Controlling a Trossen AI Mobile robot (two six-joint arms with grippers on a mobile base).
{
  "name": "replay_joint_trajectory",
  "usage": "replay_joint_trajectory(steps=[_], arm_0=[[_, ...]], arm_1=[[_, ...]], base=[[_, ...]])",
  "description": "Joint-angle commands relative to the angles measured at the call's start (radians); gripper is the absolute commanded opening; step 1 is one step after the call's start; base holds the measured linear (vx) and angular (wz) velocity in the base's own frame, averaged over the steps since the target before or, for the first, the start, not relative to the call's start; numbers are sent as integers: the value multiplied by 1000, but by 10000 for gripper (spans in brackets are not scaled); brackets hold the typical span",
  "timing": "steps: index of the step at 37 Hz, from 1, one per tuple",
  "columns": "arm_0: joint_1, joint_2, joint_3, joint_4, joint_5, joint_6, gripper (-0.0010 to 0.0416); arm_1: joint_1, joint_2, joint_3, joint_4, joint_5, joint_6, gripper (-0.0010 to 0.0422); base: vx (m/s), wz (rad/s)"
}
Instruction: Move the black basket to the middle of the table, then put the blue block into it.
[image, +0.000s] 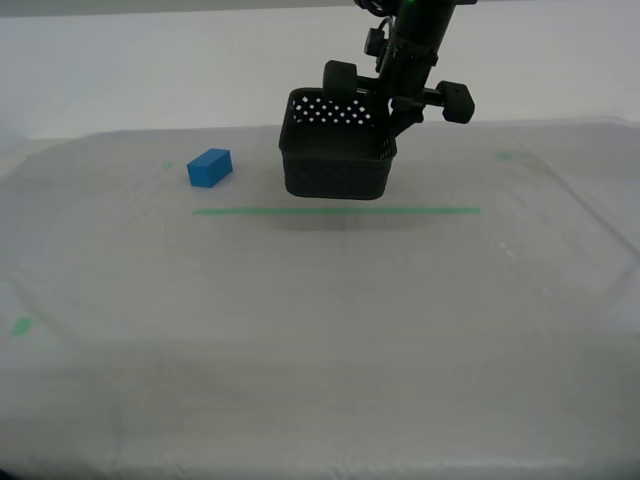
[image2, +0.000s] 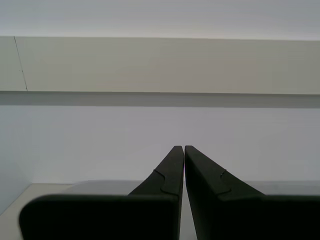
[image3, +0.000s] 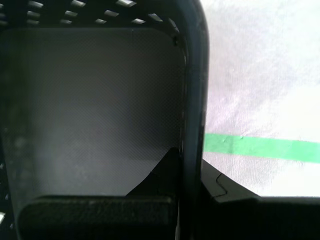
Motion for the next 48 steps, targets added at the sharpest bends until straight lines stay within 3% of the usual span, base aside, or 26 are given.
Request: replay_joint_trajectory(steps=[1,24,32,48], arm_0=[[1,10,-2,11,6,15,-1],[-1,142,34,36,39,5,-1],[-7,143,19,64,67,-7,-1],[-12,143,13,71,68,-11,1]], arm_1=[[0,0,2,3,-1,2,0],[0,0,1,-29,-1,1,0],[0,0,2,-29,-1,1,0],[0,0,2,-29,-1,1,0]], base=[[0,0],[0,0],[0,0],[0,0]])
